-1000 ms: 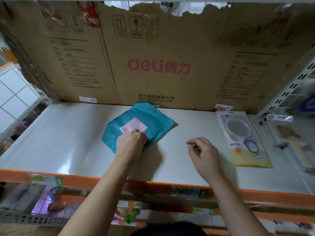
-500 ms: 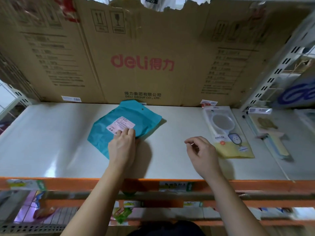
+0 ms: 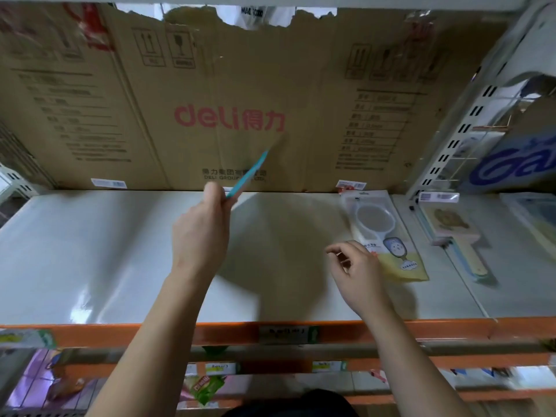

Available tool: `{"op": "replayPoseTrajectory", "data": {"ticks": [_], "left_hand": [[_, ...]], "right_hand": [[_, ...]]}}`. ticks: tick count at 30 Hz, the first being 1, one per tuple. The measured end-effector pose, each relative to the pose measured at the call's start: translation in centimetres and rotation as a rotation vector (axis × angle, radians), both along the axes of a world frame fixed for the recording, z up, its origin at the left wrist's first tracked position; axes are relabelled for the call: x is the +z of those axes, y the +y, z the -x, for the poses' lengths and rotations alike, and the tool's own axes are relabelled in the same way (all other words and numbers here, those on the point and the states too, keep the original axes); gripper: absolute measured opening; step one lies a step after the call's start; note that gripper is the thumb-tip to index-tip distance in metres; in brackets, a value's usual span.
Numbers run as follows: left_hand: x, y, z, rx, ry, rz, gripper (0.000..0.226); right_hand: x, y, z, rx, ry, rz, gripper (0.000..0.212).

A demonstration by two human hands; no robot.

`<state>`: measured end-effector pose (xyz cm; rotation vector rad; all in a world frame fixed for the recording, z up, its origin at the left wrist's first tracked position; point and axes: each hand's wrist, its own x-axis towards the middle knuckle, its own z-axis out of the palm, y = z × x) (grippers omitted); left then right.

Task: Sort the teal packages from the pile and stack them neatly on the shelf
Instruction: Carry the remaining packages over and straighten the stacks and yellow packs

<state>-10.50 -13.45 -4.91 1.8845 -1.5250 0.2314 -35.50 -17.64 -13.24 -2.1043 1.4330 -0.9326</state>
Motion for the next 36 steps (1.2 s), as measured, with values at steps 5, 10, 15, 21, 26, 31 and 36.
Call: {"op": "replayPoseTrajectory", "data": {"ticks": [5,10,15,21,26,31,36], "left_hand": [[1.3,-0.7,0.6,0.056,0.404,0.171,0.026],[-1.7,-2.2,1.1,0.150,0.562,0.130,0.024],[-5.2,-2.3,2.0,0.228,0.941,-0.002,0.023],[-6.8,-1.2,2.7,0.143,1.162,-0.182,0.051],[-7.3,-0.6,3.2,0.154,1.223,-0.176,0.046],[-7.5,-0.3,3.5,0.137,1.193,-0.146,0.048],[-7.6,-0.2,3.5,0.105,1.186,-0.134,0.052]], "right_hand": [[0.9,0.2,1.6,-0.036,-0.036,0.004,0.014],[1.2,-0.2,3.8,-0.076,-0.041,0.041,0.015],[1.0,-2.6,6.2,-0.145,0.064,0.088,0.014],[1.2,-7.2,7.6,-0.258,0.367,-0.095,0.039],[0.6,-8.6,6.6,-0.297,0.520,-0.164,0.068],[0.2,-8.7,6.7,-0.307,0.450,-0.132,0.068],[-0.3,-8.2,7.0,-0.303,0.382,-0.033,0.070]]}}
